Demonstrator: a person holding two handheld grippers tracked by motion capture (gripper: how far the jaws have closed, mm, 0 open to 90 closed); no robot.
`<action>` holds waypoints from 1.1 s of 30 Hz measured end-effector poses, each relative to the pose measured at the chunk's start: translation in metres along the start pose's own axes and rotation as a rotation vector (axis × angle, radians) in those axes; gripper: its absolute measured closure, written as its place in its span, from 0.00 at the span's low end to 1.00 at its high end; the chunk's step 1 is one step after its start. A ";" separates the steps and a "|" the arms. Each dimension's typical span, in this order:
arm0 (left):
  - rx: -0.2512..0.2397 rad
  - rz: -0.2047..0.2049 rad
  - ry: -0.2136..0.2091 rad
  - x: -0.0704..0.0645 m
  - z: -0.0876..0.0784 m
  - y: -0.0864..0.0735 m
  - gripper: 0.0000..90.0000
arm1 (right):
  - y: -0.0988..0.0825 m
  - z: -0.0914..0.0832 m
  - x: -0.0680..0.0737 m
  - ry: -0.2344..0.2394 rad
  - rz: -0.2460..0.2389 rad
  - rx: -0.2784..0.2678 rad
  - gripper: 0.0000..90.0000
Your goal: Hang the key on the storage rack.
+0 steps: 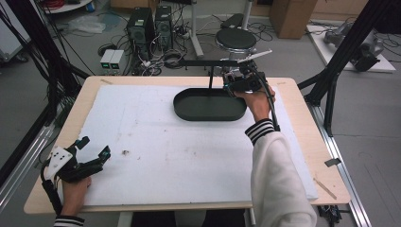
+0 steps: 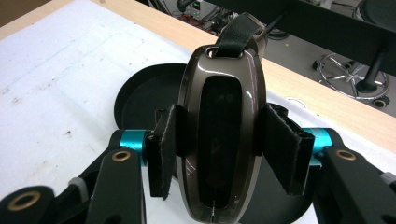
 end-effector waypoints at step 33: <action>0.003 0.003 0.000 0.000 0.000 0.000 0.14 | -0.002 0.029 -0.025 -0.131 0.068 -0.021 0.53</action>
Point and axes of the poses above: each handheld gripper's, and its own axes: z roughly forward along the jaws, y roughly out of its top, x roughly to its left, the point moved 5 cm from there along z, roughly forward along the jaws, and after that the axes turned 4 degrees about x, right-handed, at the moved point
